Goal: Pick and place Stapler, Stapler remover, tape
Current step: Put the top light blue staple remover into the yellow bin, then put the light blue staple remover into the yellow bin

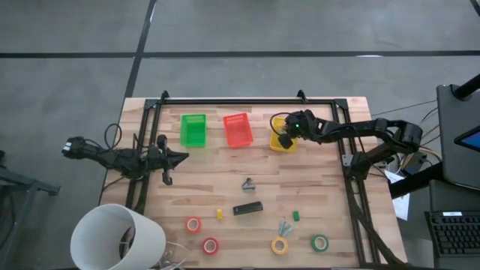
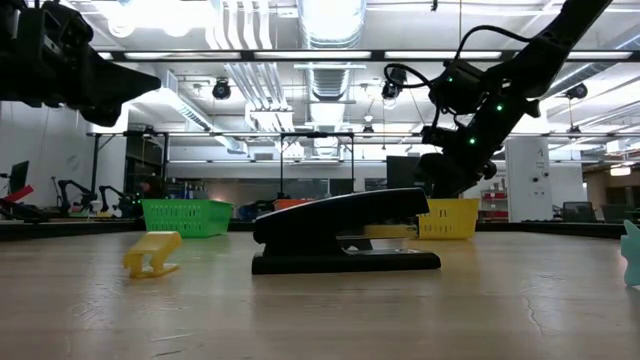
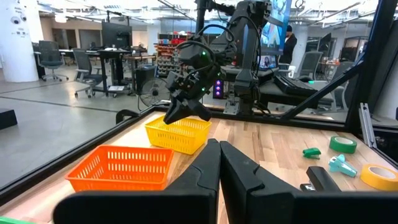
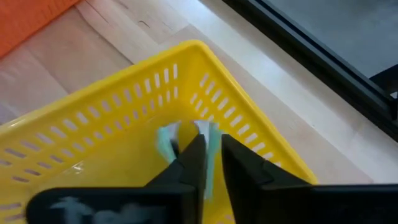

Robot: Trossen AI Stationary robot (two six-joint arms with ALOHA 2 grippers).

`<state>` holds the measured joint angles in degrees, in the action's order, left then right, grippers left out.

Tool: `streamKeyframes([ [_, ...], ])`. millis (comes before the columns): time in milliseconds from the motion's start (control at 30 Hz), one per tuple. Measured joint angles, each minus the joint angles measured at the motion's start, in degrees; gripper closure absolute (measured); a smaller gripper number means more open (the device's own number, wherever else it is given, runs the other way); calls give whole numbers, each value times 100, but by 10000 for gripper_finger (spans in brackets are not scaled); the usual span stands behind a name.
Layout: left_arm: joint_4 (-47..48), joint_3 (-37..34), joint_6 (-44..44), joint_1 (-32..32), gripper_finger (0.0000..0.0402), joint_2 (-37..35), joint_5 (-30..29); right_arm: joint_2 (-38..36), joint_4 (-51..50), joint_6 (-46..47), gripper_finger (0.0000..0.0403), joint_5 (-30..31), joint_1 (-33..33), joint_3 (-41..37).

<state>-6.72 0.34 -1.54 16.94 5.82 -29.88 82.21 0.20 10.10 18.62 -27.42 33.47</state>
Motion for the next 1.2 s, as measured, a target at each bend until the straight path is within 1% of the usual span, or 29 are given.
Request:
streamKeyframes([
  [167,-2,0,0,-1,392,0,0,-119,-4,-10,296,-88,29,0],
  [333,0,0,1,-1,392,0,1,-605,-146,-229,267,-495,254,0],
  [433,-4,0,2,-1,392,-2,2,-991,-160,-325,258,-1120,514,-31],
  [533,-4,0,0,-1,392,-2,2,-1284,-153,-522,253,-1949,872,-55],
  [667,-7,0,0,-2,392,-2,2,-1484,-180,-735,253,-3071,1513,-120],
  [733,-6,0,1,0,392,-2,0,-1488,-172,-732,257,-3399,1940,-124],
  [833,-4,0,1,1,392,-2,0,-1426,-123,-630,262,-3411,2579,-117],
  [933,-5,0,2,-1,392,-2,2,-1353,-118,-623,268,-3381,3037,-116],
  [1000,-1,0,0,-2,392,-2,0,-1312,-102,-546,272,-3373,3254,-116],
  [1100,1,0,0,1,392,-2,0,-1281,-60,-188,278,-3371,3510,-116],
  [1200,2,0,2,1,392,-2,1,-1276,-58,-148,282,-3369,3712,-116],
])
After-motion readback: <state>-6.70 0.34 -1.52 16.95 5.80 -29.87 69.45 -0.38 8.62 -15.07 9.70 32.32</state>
